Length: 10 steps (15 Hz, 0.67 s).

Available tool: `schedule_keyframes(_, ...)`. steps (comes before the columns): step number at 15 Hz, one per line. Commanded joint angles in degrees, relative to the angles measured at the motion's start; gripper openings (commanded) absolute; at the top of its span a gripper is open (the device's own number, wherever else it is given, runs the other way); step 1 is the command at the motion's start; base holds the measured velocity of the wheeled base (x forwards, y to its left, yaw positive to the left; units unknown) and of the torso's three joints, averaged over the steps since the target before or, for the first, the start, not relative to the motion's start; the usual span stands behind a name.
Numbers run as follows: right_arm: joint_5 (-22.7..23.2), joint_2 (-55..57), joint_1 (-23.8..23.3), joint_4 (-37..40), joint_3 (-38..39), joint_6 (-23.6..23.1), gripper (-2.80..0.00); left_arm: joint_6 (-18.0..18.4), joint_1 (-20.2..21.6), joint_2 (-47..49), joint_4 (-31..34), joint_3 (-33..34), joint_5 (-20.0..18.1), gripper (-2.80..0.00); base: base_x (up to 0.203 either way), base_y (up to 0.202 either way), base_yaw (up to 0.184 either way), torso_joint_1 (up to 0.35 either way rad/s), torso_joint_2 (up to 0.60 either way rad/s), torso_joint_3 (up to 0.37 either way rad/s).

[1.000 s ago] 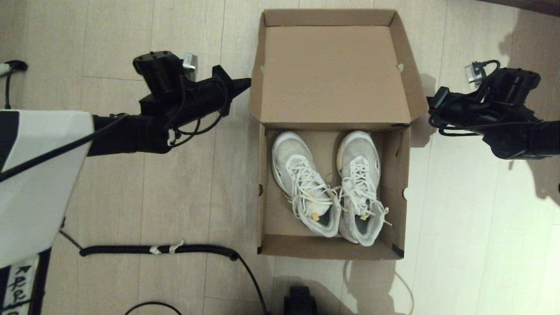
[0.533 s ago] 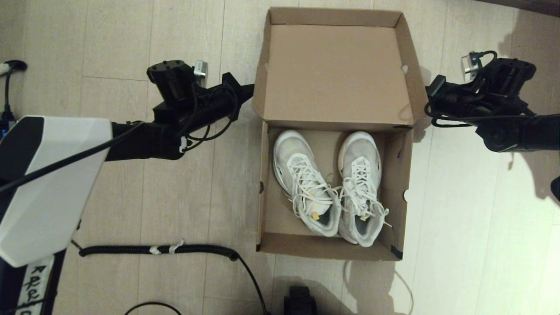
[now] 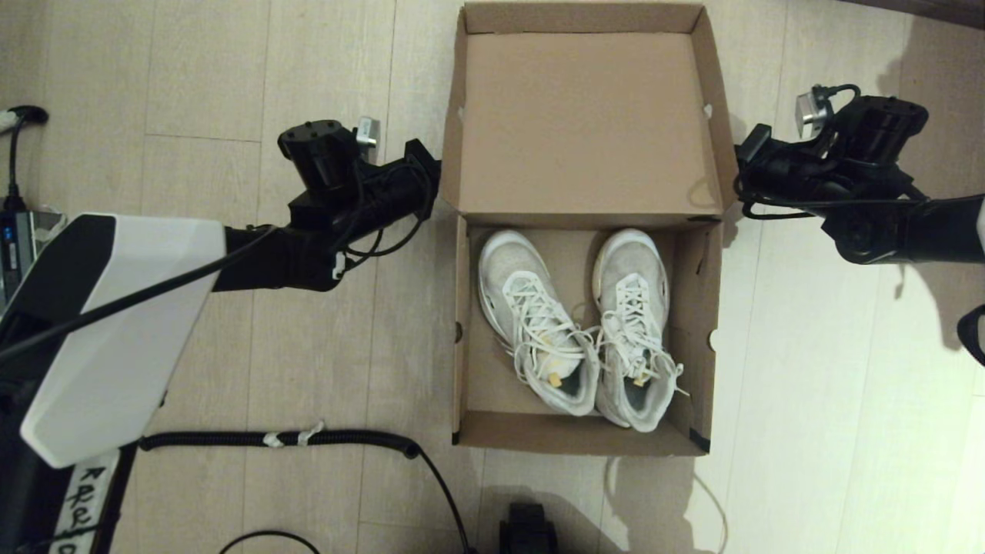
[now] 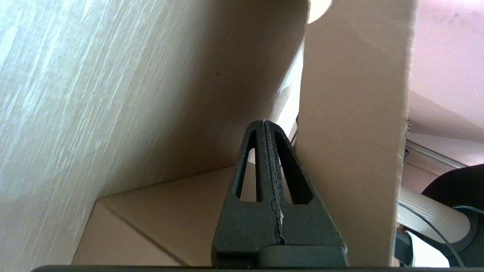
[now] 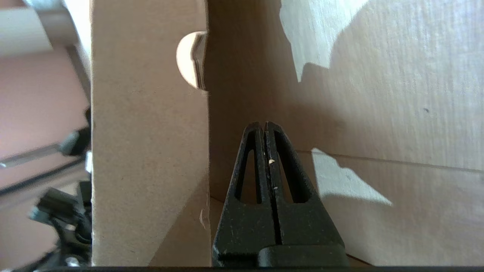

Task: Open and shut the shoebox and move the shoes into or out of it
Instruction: Close the shoe box

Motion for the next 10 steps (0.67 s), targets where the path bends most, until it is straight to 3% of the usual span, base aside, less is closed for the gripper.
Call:
schedule_keyframes(1, 0.25, -0.6, -0.04, -0.48, -0.49, 0.79, -2.8, -0.52, 0.0, 0.1, -1.59, -0.01, -0.22, -2.8, 0.0, 0.0, 0.0, 0.0, 0.0, 0.0)
schedule_keyframes(5, 0.33, -2.58, -0.12, -0.49, -0.76, 3.77, -2.8, -0.85, -0.44, -1.12, -4.1, -0.01, -0.23, -2.8, 0.0, 0.0, 0.0, 0.0, 0.0, 0.0)
schedule_keyframes(10, 0.68, -4.61, -0.21, -0.35, -2.32, 6.44, -2.8, -6.46, -0.44, -3.87, -6.65, -0.01, -1.24, -2.8, 0.0, 0.0, 0.0, 0.0, 0.0, 0.0)
